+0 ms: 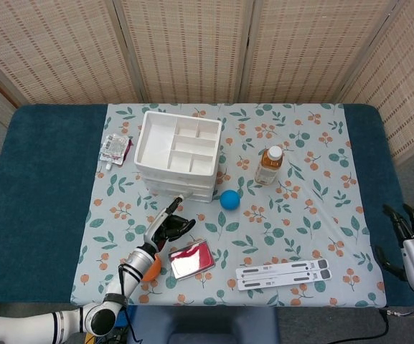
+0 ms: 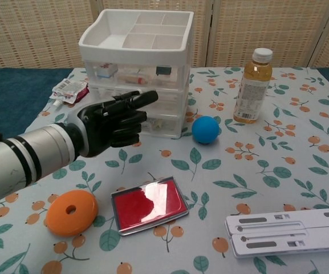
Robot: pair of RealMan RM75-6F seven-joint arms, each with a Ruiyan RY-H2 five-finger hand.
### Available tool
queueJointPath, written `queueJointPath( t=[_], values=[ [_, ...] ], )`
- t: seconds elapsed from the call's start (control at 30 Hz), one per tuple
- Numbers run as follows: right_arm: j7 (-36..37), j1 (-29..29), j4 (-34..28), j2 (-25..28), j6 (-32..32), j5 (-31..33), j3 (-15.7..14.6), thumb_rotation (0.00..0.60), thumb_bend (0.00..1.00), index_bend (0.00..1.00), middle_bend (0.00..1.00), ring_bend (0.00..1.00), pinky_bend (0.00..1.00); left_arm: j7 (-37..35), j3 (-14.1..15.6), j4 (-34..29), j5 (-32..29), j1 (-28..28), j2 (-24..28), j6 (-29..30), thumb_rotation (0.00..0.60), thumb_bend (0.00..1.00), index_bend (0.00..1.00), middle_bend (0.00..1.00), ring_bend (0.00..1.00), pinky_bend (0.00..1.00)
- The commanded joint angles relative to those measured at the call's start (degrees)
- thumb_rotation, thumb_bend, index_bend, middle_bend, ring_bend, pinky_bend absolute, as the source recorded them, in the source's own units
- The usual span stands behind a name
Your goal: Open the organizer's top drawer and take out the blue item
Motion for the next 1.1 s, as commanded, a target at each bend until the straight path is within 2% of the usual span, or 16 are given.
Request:
queueJointPath(
  t=[0.03,0.27,0.73,1.1],
  values=[
    [-0.1,0.0,0.0,0.0,-0.1,0.1,0.0,0.600,0.40,0.05,0.19,0.08,0.10,-0.2,-1.4,0.6,-1.8,0.1,-0.4,-0.2,0.600,0.27,0.09,0.95,1.00,1.00],
    [-0.2,0.1,-0.2,-0.1,-0.2,0.1,0.1,0.600,0.40,0.05,0.19,0.08,0.10,-1.1,-3.8,1.6,-4.0,0.1,-0.9,-1.3,0.600,0.27,0.10,0.95,1.00,1.00],
    [-0.4,-0.2,-0.5,0.1,-0.1,0.2,0.1,0.600,0.40,0.05,0.19,0.08,0.10,-2.4,-5.3,2.0,-3.5,1.7,-0.8,-1.2,0.600,0.27,0.11,0.95,1.00,1.00],
    [-0.3,-0.5,-0.4,0.0,0.1,0.3,0.1,0.600,0.40,0.05,0.19,0.08,0.10,-4.2,-7.1,2.8,-4.5,1.1,-1.6,-3.4,0.600,0.27,0.13,0.95,1.00,1.00]
  ],
)
